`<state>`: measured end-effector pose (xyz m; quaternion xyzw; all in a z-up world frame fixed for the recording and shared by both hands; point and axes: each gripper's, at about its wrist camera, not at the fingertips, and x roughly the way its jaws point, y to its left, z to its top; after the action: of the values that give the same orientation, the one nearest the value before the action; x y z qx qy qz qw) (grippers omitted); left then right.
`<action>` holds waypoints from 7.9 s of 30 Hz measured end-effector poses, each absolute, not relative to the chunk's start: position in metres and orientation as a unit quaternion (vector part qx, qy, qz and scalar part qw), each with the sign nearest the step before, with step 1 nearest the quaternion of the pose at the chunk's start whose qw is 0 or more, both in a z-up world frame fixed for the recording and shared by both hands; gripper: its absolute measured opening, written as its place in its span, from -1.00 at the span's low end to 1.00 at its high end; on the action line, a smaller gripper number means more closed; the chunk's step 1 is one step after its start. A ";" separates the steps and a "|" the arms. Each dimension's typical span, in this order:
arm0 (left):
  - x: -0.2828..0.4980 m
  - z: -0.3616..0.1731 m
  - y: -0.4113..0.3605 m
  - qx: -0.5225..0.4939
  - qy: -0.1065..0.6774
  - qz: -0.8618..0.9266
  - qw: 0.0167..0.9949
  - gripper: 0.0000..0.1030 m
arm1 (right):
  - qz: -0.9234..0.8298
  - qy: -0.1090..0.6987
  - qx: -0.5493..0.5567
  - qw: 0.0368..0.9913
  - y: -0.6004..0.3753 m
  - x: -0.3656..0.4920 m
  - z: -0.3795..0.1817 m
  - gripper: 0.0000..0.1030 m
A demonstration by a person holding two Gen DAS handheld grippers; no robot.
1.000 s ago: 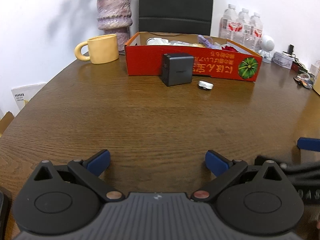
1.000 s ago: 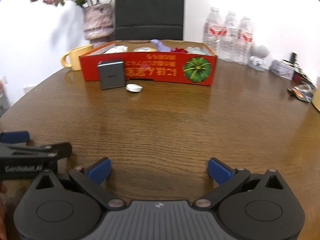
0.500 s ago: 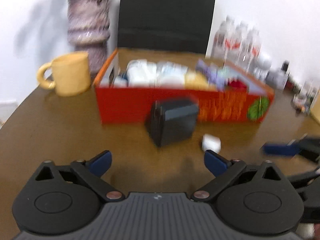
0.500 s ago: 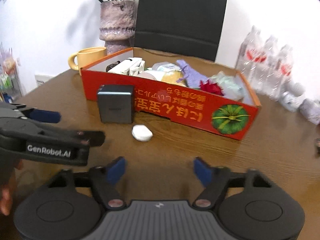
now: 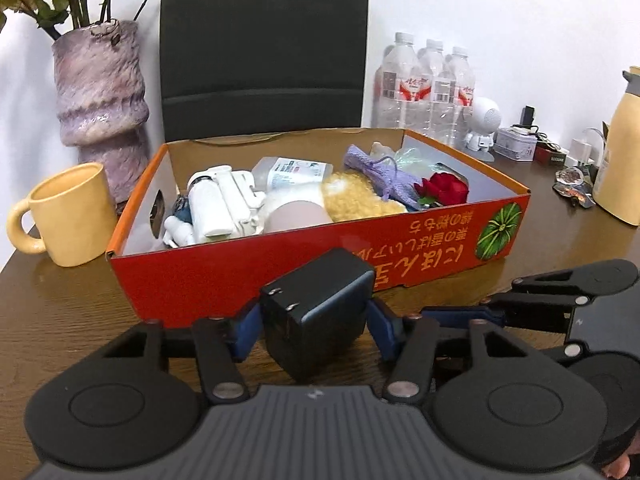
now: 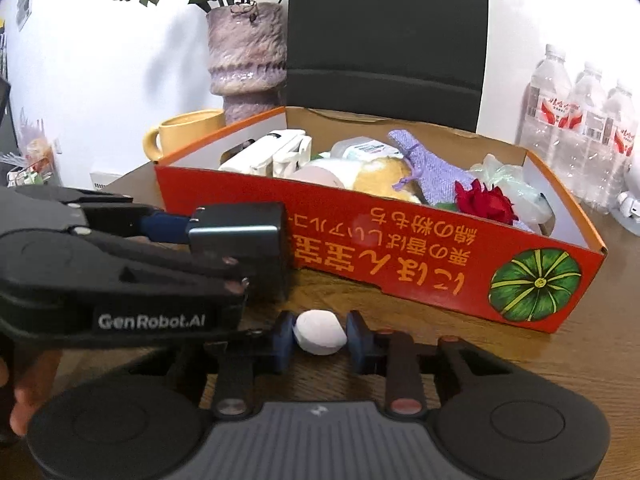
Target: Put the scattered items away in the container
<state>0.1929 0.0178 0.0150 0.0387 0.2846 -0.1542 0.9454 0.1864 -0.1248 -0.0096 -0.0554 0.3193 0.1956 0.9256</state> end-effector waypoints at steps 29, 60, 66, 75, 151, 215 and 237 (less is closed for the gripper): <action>0.126 0.069 0.033 -0.004 0.254 -0.124 0.959 -0.36 | 0.148 0.234 -0.003 0.961 -0.173 0.139 0.061 -0.48; 0.406 0.083 0.024 -0.028 0.377 -0.086 0.922 -0.20 | 0.067 0.386 0.055 0.918 -0.165 0.381 0.068 0.57; 0.378 0.115 0.027 -0.040 0.367 -0.078 0.926 0.51 | 0.048 0.401 0.049 0.913 -0.177 0.357 0.090 0.68; 0.306 0.168 0.027 -0.012 0.380 -0.055 0.923 1.00 | 0.040 0.431 0.014 0.901 -0.174 0.298 0.129 0.74; -0.007 -0.003 0.006 0.008 0.342 -0.003 0.940 1.00 | 0.042 0.333 -0.008 0.942 -0.185 0.004 -0.013 1.00; -0.004 -0.002 0.003 0.004 0.344 0.003 0.939 1.00 | 0.018 0.340 0.003 0.940 -0.184 0.003 -0.011 1.00; -0.004 -0.002 0.003 0.004 0.344 0.003 0.939 1.00 | 0.017 0.340 0.004 0.940 -0.184 0.002 -0.011 1.00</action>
<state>-0.0038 0.0035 -0.0020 0.0039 0.3437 0.0030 0.9391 0.0018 -0.1838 -0.0113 0.0040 0.3402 0.0168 0.9402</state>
